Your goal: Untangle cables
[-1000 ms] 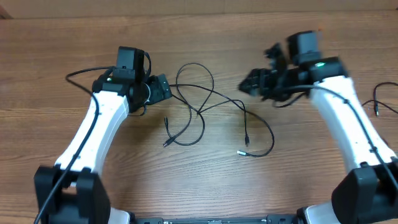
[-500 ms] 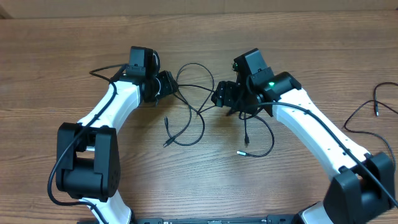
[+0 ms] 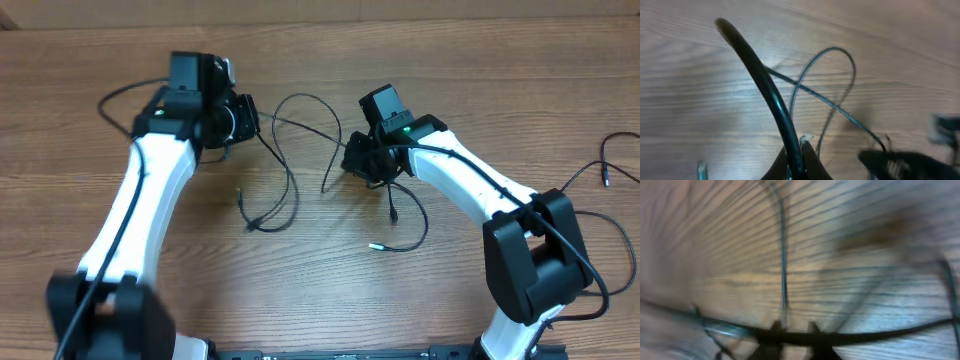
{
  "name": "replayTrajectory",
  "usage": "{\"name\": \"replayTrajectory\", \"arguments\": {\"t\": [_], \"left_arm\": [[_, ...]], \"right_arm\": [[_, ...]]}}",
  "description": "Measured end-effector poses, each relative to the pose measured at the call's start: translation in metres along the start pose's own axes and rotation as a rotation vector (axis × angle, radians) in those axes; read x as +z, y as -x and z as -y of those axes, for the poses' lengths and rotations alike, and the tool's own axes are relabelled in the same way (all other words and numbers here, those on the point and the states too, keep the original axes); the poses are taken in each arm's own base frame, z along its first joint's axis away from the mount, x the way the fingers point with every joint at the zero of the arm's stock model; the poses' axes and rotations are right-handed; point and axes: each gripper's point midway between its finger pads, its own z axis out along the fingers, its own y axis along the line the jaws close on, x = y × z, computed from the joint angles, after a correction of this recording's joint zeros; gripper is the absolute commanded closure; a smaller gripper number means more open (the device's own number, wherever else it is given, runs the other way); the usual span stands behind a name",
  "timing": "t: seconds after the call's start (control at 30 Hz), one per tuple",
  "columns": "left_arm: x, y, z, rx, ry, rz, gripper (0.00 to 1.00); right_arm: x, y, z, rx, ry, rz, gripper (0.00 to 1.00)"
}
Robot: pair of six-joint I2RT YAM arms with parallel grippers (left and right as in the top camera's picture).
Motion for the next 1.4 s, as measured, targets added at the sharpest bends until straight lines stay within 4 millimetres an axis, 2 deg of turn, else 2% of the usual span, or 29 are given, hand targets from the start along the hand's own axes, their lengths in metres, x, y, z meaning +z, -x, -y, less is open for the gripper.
{"name": "replayTrajectory", "arguments": {"t": [0.07, 0.13, 0.2, 0.3, 0.37, 0.4, 0.47, 0.57, 0.67, 0.8, 0.93, 1.07, 1.17, 1.27, 1.4], "left_arm": [[-0.028, 0.003, 0.003, 0.021, 0.014, 0.044, 0.96], [-0.053, 0.008, -0.004, 0.020, 0.046, 0.089, 0.96], [-0.070, 0.014, -0.018, -0.002, 0.087, 0.131, 0.96], [-0.090, 0.025, -0.047, -0.059, 0.149, 0.186, 0.96], [-0.096, 0.029, -0.060, -0.085, 0.174, 0.203, 0.96], [-0.102, 0.033, -0.077, -0.119, 0.205, 0.222, 0.96], [-0.109, 0.037, -0.093, -0.154, 0.234, 0.240, 0.96], [-0.119, 0.041, -0.116, -0.204, 0.273, 0.265, 0.96], [-0.126, 0.043, -0.131, -0.236, 0.294, 0.283, 0.96], [-0.135, 0.045, -0.148, -0.277, 0.319, 0.302, 0.96], [-0.140, 0.044, -0.158, -0.315, 0.334, 0.314, 0.96], [-0.142, 0.041, -0.165, -0.373, 0.358, 0.316, 0.96], [-0.144, 0.033, -0.172, -0.438, 0.397, 0.306, 0.96], [-0.146, 0.022, -0.180, -0.517, 0.450, 0.294, 0.96], [-0.150, 0.012, -0.190, -0.606, 0.516, 0.294, 0.96]], "right_arm": [[0.000, 0.002, 0.008, -0.002, -0.037, 0.013, 0.96], [-0.002, 0.006, 0.020, -0.010, -0.082, 0.025, 0.96], [-0.006, 0.010, 0.043, -0.001, -0.163, 0.032, 0.96], [-0.025, 0.023, 0.098, 0.067, -0.342, 0.049, 0.96], [-0.044, 0.033, 0.134, 0.129, -0.446, 0.065, 0.96], [-0.058, 0.043, 0.156, 0.170, -0.499, 0.085, 0.96], [-0.086, 0.061, 0.188, 0.249, -0.563, 0.131, 0.96], [-0.130, 0.089, 0.223, 0.355, -0.598, 0.224, 0.96], [-0.183, 0.113, 0.249, 0.433, -0.605, 0.336, 0.96], [-0.242, 0.134, 0.266, 0.487, -0.595, 0.464, 0.96], [-0.313, 0.152, 0.275, 0.546, -0.563, 0.624, 0.96], [-0.381, 0.161, 0.279, 0.590, -0.540, 0.776, 0.96], [-0.424, 0.160, 0.280, 0.614, -0.527, 0.876, 0.96], [-0.453, 0.155, 0.285, 0.641, -0.523, 0.946, 0.96], [-0.469, 0.143, 0.305, 0.701, -0.547, 0.965, 0.96]]}}
